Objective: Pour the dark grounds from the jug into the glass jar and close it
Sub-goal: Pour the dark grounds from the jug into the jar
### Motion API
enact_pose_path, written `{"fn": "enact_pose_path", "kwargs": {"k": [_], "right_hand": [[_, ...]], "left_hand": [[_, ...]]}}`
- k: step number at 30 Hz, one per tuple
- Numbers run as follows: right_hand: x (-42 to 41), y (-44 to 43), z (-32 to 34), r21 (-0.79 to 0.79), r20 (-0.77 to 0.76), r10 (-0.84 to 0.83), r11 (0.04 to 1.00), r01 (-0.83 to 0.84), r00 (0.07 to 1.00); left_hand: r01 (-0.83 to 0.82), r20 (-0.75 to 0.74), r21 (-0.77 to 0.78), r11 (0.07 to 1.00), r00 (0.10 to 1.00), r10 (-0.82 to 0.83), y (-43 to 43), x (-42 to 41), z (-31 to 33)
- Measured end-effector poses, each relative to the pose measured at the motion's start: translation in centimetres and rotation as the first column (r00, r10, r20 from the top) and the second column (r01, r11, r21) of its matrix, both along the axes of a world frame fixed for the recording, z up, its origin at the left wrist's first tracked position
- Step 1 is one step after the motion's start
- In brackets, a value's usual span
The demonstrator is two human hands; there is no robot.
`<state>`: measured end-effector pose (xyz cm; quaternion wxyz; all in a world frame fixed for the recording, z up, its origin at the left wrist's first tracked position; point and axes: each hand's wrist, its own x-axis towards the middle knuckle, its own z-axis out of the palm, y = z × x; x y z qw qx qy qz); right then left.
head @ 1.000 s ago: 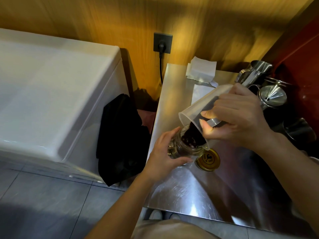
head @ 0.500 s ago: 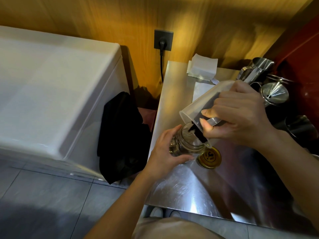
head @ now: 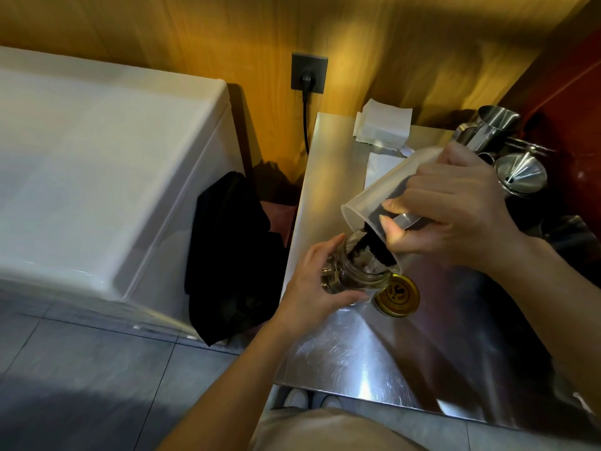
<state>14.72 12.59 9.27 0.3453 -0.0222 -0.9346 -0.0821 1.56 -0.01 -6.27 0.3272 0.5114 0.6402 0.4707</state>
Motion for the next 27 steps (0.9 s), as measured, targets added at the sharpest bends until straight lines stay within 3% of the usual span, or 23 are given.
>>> {"fn": "enact_pose_path", "kwargs": {"k": [13,27], "right_hand": [[-0.03,-0.31,0.09,0.064,0.043,0.042,0.997,-0.045,0.998],[-0.25,-0.26,-0.03,0.023,0.055,0.045,0.999,-0.046,0.997]], "left_hand": [[0.011,-0.008,0.007,1.000,1.000,-0.011,0.00,-0.19,-0.05],[0.026,0.008,0.020,0.999,1.000,-0.027,0.04,-0.43,-0.17]]}}
